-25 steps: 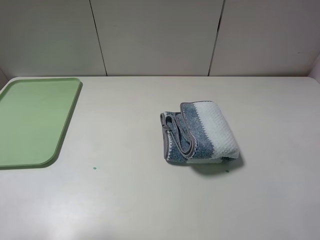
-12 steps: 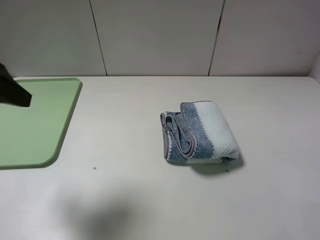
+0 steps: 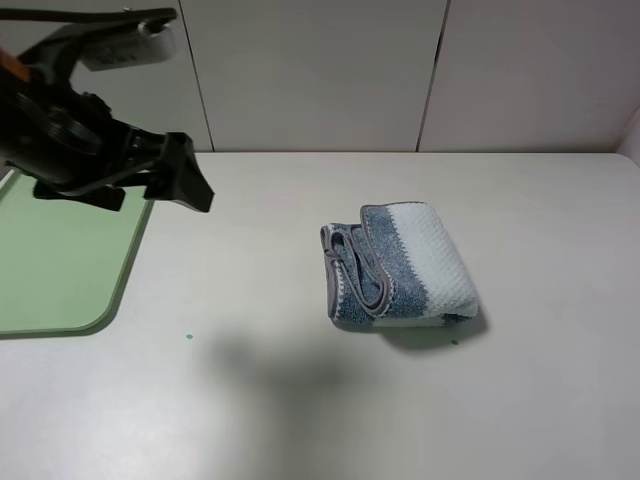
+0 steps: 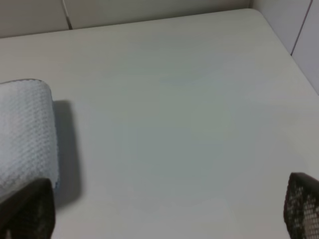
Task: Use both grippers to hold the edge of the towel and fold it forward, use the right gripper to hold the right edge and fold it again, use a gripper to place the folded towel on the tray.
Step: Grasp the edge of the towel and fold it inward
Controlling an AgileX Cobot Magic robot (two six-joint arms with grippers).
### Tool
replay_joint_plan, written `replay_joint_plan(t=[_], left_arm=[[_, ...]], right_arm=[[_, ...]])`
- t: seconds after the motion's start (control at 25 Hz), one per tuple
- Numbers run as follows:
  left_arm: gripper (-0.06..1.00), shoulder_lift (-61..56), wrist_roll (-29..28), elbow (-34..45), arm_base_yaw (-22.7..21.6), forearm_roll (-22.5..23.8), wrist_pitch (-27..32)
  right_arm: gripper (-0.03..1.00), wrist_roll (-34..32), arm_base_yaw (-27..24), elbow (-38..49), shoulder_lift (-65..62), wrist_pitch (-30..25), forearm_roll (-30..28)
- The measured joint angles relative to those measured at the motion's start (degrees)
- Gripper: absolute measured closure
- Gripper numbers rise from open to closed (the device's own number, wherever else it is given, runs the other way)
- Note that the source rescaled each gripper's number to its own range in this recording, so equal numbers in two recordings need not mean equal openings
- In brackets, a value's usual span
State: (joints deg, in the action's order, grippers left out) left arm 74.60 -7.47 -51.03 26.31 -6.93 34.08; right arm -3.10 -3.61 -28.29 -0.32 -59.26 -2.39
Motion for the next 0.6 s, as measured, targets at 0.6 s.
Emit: replay_joint_plan(t=[0.6], left_arm=[[-0.05, 27.0, -9.1, -16.0, 14.6, 0.0, -11.4]], right_arm=[[-0.03, 0.0, 0.0, 0.0, 0.0, 0.0, 0.0]])
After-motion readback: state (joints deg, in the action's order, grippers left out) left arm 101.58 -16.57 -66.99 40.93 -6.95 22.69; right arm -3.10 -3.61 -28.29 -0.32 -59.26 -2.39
